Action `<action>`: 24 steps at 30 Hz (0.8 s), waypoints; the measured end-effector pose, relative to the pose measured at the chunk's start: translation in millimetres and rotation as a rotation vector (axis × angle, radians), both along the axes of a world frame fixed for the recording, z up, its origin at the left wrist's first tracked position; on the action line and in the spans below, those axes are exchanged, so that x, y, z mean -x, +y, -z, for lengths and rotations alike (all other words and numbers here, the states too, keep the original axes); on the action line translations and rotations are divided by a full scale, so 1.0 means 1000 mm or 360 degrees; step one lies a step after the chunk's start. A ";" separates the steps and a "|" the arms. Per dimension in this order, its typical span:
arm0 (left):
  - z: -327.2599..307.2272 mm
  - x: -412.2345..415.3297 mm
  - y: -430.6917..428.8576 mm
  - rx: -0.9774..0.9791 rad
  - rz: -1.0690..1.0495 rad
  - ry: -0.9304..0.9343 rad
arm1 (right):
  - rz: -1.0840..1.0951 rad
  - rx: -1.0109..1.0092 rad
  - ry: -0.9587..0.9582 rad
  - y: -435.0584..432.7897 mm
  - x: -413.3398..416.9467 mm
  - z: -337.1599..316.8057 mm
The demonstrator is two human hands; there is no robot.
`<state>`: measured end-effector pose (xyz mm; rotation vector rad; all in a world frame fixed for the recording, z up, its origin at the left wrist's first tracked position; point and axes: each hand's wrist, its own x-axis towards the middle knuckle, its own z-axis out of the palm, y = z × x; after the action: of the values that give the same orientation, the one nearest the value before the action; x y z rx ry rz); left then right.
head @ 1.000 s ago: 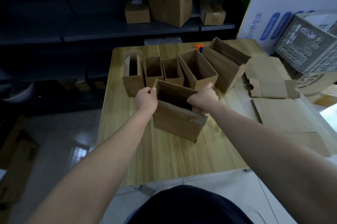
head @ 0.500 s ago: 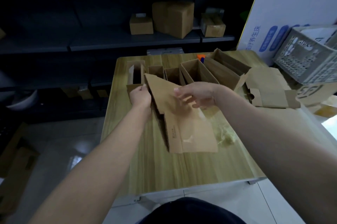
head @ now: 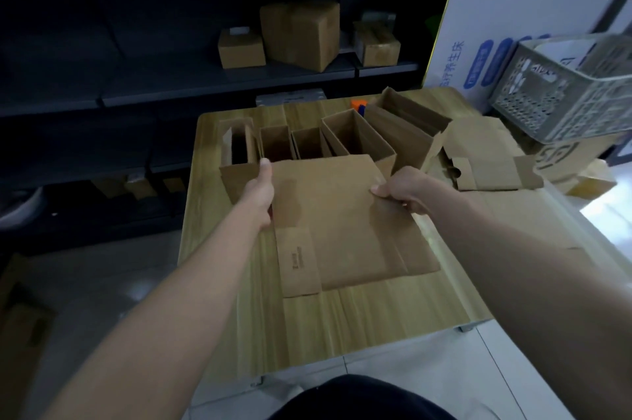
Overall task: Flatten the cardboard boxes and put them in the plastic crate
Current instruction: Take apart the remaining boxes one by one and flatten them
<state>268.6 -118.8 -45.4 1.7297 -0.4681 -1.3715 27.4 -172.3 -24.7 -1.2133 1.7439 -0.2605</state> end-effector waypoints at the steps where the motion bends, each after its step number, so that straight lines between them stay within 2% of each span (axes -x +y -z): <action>1: 0.004 0.003 0.000 -0.0076 0.0158 -0.0020 | -0.0013 0.0001 0.0043 0.001 0.003 0.003; 5: 0.031 0.015 0.002 -0.0389 0.0597 -0.0009 | -0.0131 0.0004 0.0248 0.009 0.009 0.013; 9: 0.045 0.007 0.009 -0.0556 0.0681 0.0042 | -0.0280 -0.0095 0.0257 0.017 0.003 0.025; 13: 0.053 -0.010 0.014 -0.0640 0.0755 -0.0068 | -0.0431 -0.0353 0.0223 0.023 -0.004 0.040; 20: 0.076 -0.034 0.028 -0.0687 0.0599 -0.0293 | -0.0599 -0.0437 0.0283 0.033 -0.039 0.067; 24: 0.095 -0.057 0.038 -0.0598 0.0393 -0.0418 | -0.0684 -0.0343 0.0295 0.037 -0.072 0.086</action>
<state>325.7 -81.0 -140.0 2.2363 -0.6149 -1.4804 99.5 -135.7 -110.8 -1.4466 1.5673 0.2948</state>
